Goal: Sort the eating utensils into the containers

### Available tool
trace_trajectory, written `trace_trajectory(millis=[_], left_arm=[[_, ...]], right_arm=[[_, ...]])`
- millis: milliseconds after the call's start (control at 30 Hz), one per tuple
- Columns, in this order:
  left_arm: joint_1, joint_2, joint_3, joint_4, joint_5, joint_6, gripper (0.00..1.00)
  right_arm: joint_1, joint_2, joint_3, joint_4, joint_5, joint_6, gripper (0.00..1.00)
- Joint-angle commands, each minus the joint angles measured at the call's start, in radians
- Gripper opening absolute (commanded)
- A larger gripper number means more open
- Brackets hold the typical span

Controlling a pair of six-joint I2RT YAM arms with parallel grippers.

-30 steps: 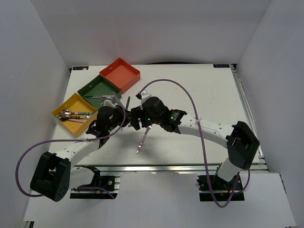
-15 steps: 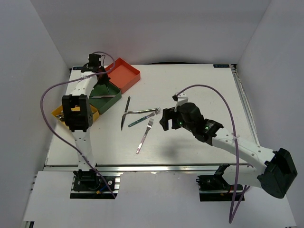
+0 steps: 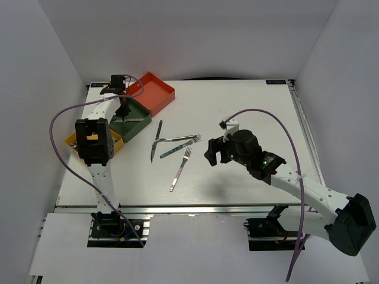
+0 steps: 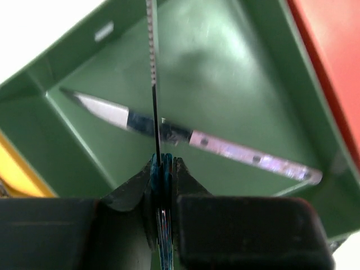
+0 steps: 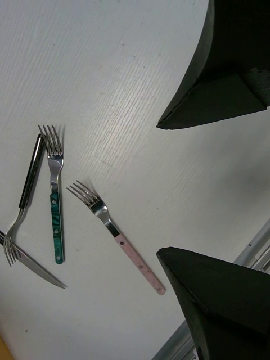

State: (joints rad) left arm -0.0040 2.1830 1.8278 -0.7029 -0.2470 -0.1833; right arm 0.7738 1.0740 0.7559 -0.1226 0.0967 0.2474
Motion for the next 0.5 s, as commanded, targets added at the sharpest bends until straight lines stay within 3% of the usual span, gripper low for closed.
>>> trace_trajectory(millis=[0,233,267,367,467], left_arm=[[0.001,-0.149,-0.057,0.028,0.011,0.021,0.00],[0.001,-0.175,-0.136,0.057,0.022,0.010,0.00],[0.001,-0.172,-0.131,0.054,0.015,0.008,0.08],[0.001,-0.154,-0.117,0.048,0.018,0.005,0.08],[0.001,-0.154,-0.116,0.039,0.006,-0.005,0.21]], right_arm=[[-0.007,-0.025,-0.007,0.040,-0.018,-0.019,0.89],[-0.007,-0.020,0.000,0.043,-0.048,0.000,0.89],[-0.007,-0.023,0.000,0.040,-0.048,0.004,0.89],[-0.007,-0.032,-0.003,0.040,-0.055,0.010,0.89],[-0.007,-0.037,-0.003,0.034,-0.054,0.010,0.89]])
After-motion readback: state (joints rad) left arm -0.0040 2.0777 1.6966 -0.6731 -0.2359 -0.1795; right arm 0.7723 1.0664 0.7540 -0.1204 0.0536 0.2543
